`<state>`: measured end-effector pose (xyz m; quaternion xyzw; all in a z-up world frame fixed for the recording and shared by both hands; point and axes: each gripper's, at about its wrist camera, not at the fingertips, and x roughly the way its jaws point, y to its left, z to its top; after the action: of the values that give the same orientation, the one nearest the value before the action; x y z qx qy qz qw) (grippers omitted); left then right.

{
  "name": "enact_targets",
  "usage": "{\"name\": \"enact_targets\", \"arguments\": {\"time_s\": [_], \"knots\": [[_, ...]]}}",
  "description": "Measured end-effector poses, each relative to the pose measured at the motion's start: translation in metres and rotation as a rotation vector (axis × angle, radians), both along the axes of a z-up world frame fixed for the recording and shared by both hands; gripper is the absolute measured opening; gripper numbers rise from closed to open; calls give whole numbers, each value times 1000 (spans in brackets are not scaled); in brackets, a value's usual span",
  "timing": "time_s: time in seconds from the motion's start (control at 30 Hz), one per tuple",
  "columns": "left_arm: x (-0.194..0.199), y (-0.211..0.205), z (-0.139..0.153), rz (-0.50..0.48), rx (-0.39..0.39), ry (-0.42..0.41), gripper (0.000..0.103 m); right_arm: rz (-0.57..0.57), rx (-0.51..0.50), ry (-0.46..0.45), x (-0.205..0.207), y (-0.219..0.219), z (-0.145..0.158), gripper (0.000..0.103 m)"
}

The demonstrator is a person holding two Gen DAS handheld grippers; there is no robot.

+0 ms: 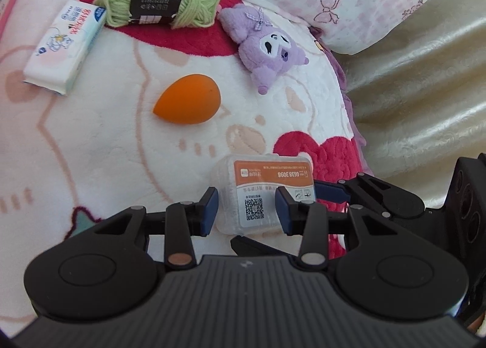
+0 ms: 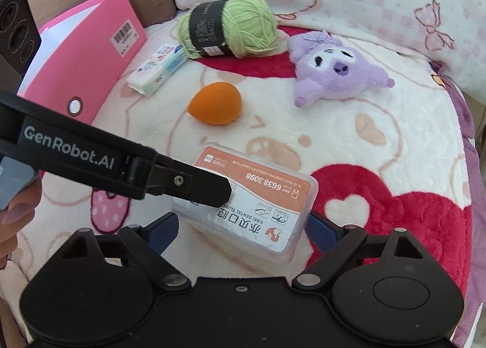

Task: Organize objects
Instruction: 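Carry the medicine box with both grippers over the pink box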

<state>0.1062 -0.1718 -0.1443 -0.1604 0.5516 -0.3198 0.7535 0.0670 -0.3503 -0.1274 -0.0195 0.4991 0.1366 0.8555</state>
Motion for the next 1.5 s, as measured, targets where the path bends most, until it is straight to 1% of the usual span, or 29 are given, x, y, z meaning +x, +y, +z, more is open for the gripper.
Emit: {"name": "enact_targets", "arguments": {"time_s": [0.17,0.43,0.67,0.83,0.93,1.17,1.33,1.5], "knots": [[-9,13,13,-4,7,-27,39,33,-13,-26,-12,15,12,92],[-27,41,37,-3,-13,-62,39,91,-15,-80,-26,33,33,91],[-40,65,60,16,-21,-97,39,109,15,-125,-39,48,54,91],[-50,80,73,21,-17,-121,39,96,51,-130,-46,57,66,91],[-57,88,81,24,-16,-142,39,101,57,-151,-53,64,71,91],[-73,107,96,26,9,-167,39,128,50,-191,-69,81,81,91],[-83,118,106,27,30,-170,39,145,31,-198,-80,96,88,91],[-88,133,124,22,52,-172,39,165,15,-213,-88,113,102,91]]}}
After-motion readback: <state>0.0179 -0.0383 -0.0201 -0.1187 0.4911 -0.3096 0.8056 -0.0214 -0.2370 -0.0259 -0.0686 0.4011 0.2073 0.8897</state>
